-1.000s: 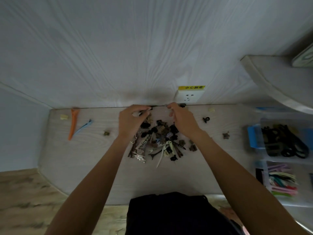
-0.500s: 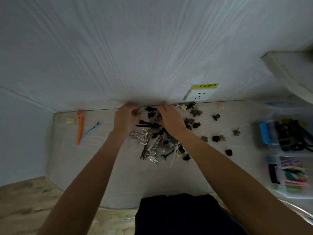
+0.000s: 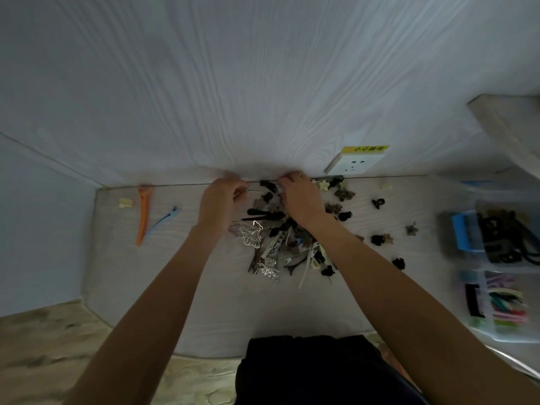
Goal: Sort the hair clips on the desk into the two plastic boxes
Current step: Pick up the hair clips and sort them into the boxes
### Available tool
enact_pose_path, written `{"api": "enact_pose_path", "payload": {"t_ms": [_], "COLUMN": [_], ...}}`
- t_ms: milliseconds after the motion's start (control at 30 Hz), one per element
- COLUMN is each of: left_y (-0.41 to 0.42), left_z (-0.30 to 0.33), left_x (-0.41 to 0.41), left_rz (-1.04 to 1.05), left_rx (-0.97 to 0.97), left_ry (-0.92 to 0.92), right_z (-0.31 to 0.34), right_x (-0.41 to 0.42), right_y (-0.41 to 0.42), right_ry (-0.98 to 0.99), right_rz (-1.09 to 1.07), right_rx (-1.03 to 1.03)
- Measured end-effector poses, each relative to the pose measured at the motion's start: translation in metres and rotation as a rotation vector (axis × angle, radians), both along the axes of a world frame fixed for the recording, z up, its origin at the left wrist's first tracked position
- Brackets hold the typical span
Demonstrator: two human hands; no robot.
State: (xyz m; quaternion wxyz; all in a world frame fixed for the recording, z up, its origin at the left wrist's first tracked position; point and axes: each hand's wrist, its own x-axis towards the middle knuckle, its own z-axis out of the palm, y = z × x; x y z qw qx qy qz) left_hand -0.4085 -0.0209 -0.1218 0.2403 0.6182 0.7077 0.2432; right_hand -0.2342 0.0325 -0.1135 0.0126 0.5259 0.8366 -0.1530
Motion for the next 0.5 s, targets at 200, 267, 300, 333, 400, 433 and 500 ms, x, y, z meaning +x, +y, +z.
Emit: {"api": "enact_pose_path", "payload": {"t_ms": [200, 267, 300, 333, 400, 433, 500], "left_y": [0.015, 0.015, 0.015, 0.015, 0.013, 0.010, 0.000], "left_z": [-0.008, -0.010, -0.010, -0.009, -0.009, -0.010, -0.011], "left_x": [0.006, 0.005, 0.005, 0.005, 0.003, 0.001, -0.003], "left_rz": [-0.171, -0.151, -0.151, -0.153, -0.149, -0.137, -0.120], "left_rx": [-0.105, -0.125, -0.136, -0.147, -0.159, -0.149, -0.096], "left_ry": [0.161, 0.199, 0.222, 0.237, 0.232, 0.207, 0.165], "right_z": [0.004, 0.005, 0.005, 0.005, 0.003, 0.001, 0.000], "right_x": [-0.007, -0.011, -0.013, -0.015, -0.013, -0.010, 0.000], "right_y": [0.003, 0.003, 0.003, 0.003, 0.001, -0.001, -0.006], "right_ry": [-0.162, -0.248, -0.279, -0.290, -0.266, -0.235, -0.143], "right_rz": [-0.048, -0.040, -0.026, -0.012, 0.008, 0.005, -0.029], "right_rx": [-0.067, -0.063, -0.069, -0.085, -0.126, -0.149, -0.202]}}
